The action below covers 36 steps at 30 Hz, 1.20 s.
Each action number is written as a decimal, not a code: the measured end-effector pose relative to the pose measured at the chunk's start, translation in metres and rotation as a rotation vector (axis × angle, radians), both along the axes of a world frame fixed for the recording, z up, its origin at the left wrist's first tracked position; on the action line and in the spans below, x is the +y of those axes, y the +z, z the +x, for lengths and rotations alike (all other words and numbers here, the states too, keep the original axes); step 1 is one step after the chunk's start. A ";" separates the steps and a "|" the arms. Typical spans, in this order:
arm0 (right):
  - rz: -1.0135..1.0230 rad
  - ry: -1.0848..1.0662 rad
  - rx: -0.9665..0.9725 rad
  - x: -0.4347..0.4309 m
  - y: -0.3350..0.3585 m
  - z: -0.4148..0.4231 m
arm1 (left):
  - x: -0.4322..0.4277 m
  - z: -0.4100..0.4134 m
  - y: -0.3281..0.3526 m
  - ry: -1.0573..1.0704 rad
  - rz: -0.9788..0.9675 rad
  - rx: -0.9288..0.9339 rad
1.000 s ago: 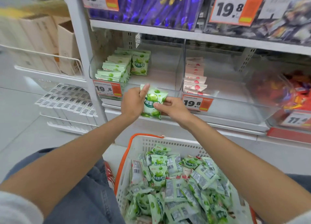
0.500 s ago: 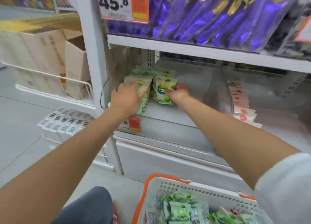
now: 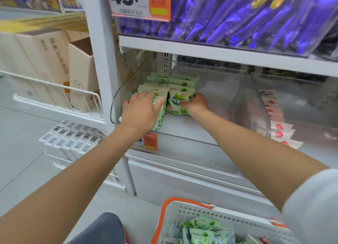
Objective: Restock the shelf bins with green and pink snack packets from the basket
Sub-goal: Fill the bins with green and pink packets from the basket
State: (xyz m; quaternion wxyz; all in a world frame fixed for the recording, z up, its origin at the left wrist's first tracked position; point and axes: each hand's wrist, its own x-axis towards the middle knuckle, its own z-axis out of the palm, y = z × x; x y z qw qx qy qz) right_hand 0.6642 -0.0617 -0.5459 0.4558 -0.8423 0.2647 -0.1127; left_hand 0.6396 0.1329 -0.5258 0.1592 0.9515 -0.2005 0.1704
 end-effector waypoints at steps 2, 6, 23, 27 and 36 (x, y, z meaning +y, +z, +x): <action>-0.007 0.014 0.042 -0.004 0.004 -0.010 | -0.001 -0.001 0.002 0.004 0.002 0.005; -0.186 0.071 0.052 -0.008 0.023 -0.045 | -0.005 -0.012 0.011 0.029 0.061 -0.030; -0.444 0.424 -0.053 -0.010 -0.064 -0.312 | -0.035 -0.217 -0.067 -0.067 0.153 0.543; -0.203 0.491 0.382 -0.027 -0.156 -0.356 | -0.025 -0.232 -0.116 -0.086 0.306 0.775; 0.095 0.544 0.669 -0.011 -0.236 -0.368 | -0.020 -0.238 -0.158 -0.060 0.320 0.936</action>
